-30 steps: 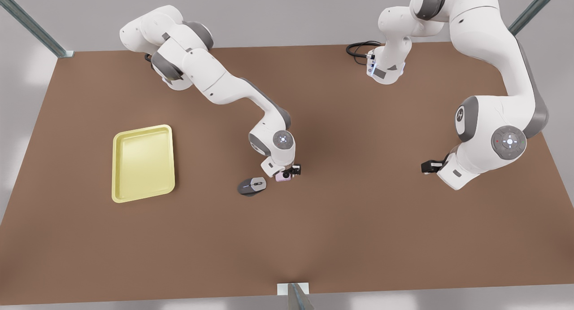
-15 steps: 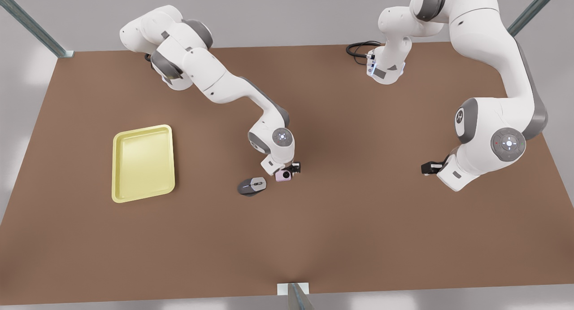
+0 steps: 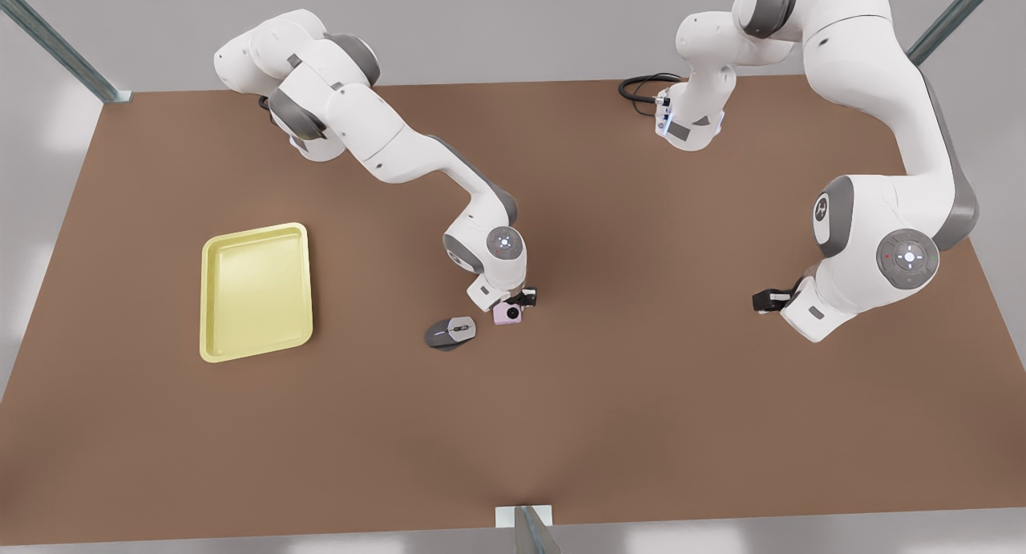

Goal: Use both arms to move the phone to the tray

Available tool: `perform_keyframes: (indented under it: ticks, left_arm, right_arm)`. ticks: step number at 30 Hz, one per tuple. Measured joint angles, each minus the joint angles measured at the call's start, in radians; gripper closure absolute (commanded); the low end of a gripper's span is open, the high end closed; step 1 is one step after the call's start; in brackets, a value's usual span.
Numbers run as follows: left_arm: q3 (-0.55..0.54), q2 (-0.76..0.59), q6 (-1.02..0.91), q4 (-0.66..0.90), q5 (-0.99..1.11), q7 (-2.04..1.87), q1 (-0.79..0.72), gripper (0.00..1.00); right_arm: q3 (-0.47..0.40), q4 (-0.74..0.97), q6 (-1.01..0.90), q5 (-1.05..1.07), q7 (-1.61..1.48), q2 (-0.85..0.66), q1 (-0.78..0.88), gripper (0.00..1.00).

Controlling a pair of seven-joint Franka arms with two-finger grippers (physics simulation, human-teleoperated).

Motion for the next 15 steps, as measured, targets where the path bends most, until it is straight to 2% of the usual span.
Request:
perform_keyframes:
  ticks: [11,15]
  left_arm:
    - [0.000,-0.001,0.000,0.001,0.000,0.001,0.000,0.00]
    - [0.000,-0.002,-0.001,0.006,0.000,0.001,0.000,0.00]
  right_arm:
    - [0.000,-0.001,0.002,-0.001,-0.013,-0.011,0.000,0.24]
    - [0.000,-0.044,-0.002,-0.001,-0.023,-0.061,-0.013,0.24]
